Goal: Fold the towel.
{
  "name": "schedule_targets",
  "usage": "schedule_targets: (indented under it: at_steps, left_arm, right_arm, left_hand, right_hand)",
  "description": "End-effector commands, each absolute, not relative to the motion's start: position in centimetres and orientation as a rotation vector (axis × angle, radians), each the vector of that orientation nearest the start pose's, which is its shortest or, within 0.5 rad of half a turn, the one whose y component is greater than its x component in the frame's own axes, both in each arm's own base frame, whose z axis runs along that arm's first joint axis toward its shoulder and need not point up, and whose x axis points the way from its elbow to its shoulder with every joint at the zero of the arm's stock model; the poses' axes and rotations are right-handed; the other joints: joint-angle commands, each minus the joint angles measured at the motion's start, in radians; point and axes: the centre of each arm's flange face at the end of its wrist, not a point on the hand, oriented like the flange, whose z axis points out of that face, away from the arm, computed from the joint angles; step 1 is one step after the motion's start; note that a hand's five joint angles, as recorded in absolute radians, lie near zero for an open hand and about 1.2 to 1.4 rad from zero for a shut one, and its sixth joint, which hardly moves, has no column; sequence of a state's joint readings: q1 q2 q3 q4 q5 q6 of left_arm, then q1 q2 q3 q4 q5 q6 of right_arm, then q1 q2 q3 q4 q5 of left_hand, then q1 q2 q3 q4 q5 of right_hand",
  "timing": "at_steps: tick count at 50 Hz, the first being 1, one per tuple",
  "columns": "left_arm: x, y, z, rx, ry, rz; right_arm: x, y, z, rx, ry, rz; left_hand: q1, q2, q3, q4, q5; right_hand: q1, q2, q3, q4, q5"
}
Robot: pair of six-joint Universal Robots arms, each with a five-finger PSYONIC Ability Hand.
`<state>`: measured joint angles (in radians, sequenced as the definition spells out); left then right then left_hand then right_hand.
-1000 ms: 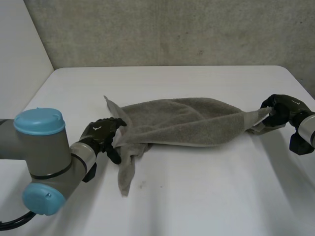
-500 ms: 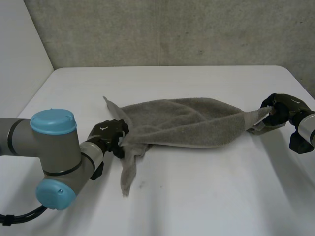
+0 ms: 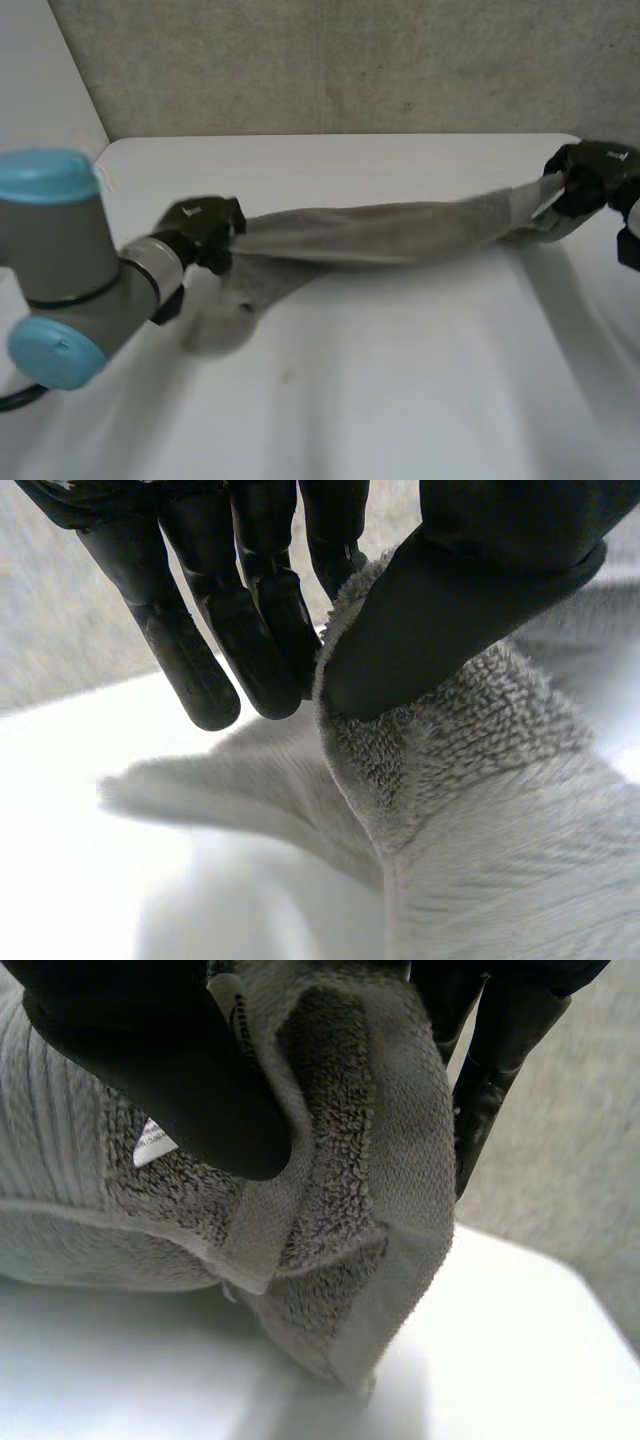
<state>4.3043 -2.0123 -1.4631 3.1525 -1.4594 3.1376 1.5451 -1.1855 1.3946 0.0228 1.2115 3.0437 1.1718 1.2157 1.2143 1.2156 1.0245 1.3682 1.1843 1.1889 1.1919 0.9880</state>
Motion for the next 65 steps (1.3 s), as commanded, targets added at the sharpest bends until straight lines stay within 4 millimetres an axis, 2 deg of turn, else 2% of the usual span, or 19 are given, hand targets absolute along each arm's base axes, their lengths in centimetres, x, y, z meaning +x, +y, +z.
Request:
schedule_targets:
  at_steps: [1,7,15,18,23,29,31,32,33,34,36,37,39,42,45,48,54,58,65]
  left_arm:
    - [-25.8,-26.1,23.6,1.141,2.321,-1.863]
    - [-24.7,-24.5,23.2,1.273,2.237,-1.651]
    - [-23.2,-22.6,23.3,1.239,2.209,-1.515]
    - [-23.3,-22.3,21.9,1.268,2.239,-1.461]
    - [-24.1,-23.4,18.8,1.31,2.281,-1.38]
    - [-26.5,-28.7,18.5,1.241,2.141,-1.596]
    - [-28.2,-32.2,21.6,1.174,1.95,-1.805]
    - [-28.2,-32.2,21.6,1.173,1.949,-1.806]
    - [-29.0,-34.1,24.4,1.098,1.813,-1.944]
    - [-29.0,-34.1,24.5,1.097,1.812,-1.945]
    - [-29.9,-36.6,31.1,0.879,1.544,-2.223]
    - [-30.0,-36.6,31.1,0.878,1.542,-2.224]
    - [-30.0,-37.2,36.8,0.671,1.314,-2.428]
    - [-29.6,-36.6,40.0,0.547,1.199,-2.551]
    - [-29.3,-36.0,40.7,0.529,1.199,-2.576]
    - [-29.0,-35.2,39.1,0.577,1.293,-2.536]
    - [-28.0,-33.5,31.6,0.761,1.566,-2.323]
    - [-27.1,-31.1,24.7,0.902,1.77,-2.134]
    - [-26.6,-28.1,17.6,1.034,1.937,-1.95]
  right_arm:
    - [15.5,-35.0,27.5,-0.566,2.252,-1.922]
    - [15.8,-32.5,27.8,-0.763,2.359,-1.806]
    - [18.4,-27.5,26.3,-1.306,2.414,-1.511]
    - [18.6,-27.4,25.8,-1.316,2.416,-1.485]
    - [19.4,-29.3,21.5,-1.323,2.482,-1.36]
    - [21.8,-32.5,21.3,-1.274,2.444,-1.578]
    - [22.7,-35.5,23.8,-1.12,2.349,-1.87]
    - [22.7,-35.5,23.8,-1.119,2.348,-1.872]
    - [23.1,-36.9,25.6,-1.023,2.243,-2.037]
    - [23.3,-38.0,27.8,-0.907,2.11,-2.2]
    - [23.4,-38.7,30.0,-0.787,1.96,-2.338]
    - [23.4,-38.7,30.0,-0.786,1.959,-2.34]
    - [22.9,-38.7,35.0,-0.564,1.635,-2.555]
    - [22.6,-37.8,37.7,-0.461,1.447,-2.633]
    - [22.7,-37.3,37.4,-0.486,1.491,-2.593]
    - [22.8,-37.1,36.6,-0.515,1.555,-2.54]
    - [23.5,-35.9,31.9,-0.729,1.812,-2.239]
    - [23.6,-35.0,26.1,-0.917,2.006,-2.007]
    - [22.2,-34.1,18.7,-0.993,2.258,-1.719]
  left_hand:
    - [0.224,0.181,0.182,0.181,0.197]
    - [0.224,0.181,0.182,0.181,0.197]
    - [0.224,0.181,0.182,0.181,0.197]
    - [0.224,0.181,0.182,0.181,0.197]
    - [0.224,0.181,0.182,0.181,0.197]
    - [0.224,0.181,0.182,0.181,0.197]
    - [0.224,0.181,0.182,0.181,0.197]
    - [0.224,0.181,0.182,0.181,0.197]
    - [0.224,0.181,0.182,0.181,0.197]
    - [0.224,0.181,0.182,0.181,0.197]
    - [0.224,0.181,0.182,0.181,0.197]
    - [0.224,0.181,0.182,0.181,0.197]
    - [0.224,0.181,0.182,0.181,0.197]
    - [0.224,0.181,0.182,0.181,0.197]
    - [0.224,0.181,0.182,0.181,0.197]
    - [0.224,0.181,0.182,0.181,0.197]
    - [0.224,0.181,0.182,0.181,0.197]
    - [0.224,0.181,0.182,0.181,0.197]
    - [0.224,0.181,0.182,0.181,0.197]
  right_hand:
    - [0.028,0.212,0.207,0.204,0.234]
    - [0.028,0.212,0.207,0.204,0.234]
    - [0.028,0.212,0.207,0.204,0.234]
    - [0.028,0.212,0.207,0.204,0.234]
    - [0.028,0.212,0.207,0.204,0.234]
    - [0.028,0.212,0.207,0.204,0.234]
    - [0.028,0.212,0.207,0.204,0.234]
    - [0.028,0.212,0.207,0.204,0.234]
    - [0.028,0.212,0.207,0.204,0.234]
    - [0.028,0.212,0.207,0.204,0.234]
    - [0.028,0.212,0.207,0.204,0.234]
    - [0.028,0.212,0.207,0.204,0.234]
    - [0.028,0.212,0.207,0.204,0.234]
    - [0.028,0.212,0.207,0.204,0.234]
    - [0.028,0.212,0.207,0.204,0.234]
    - [0.028,0.212,0.207,0.204,0.234]
    - [0.028,0.212,0.207,0.204,0.234]
    - [0.028,0.212,0.207,0.204,0.234]
    - [0.028,0.212,0.207,0.204,0.234]
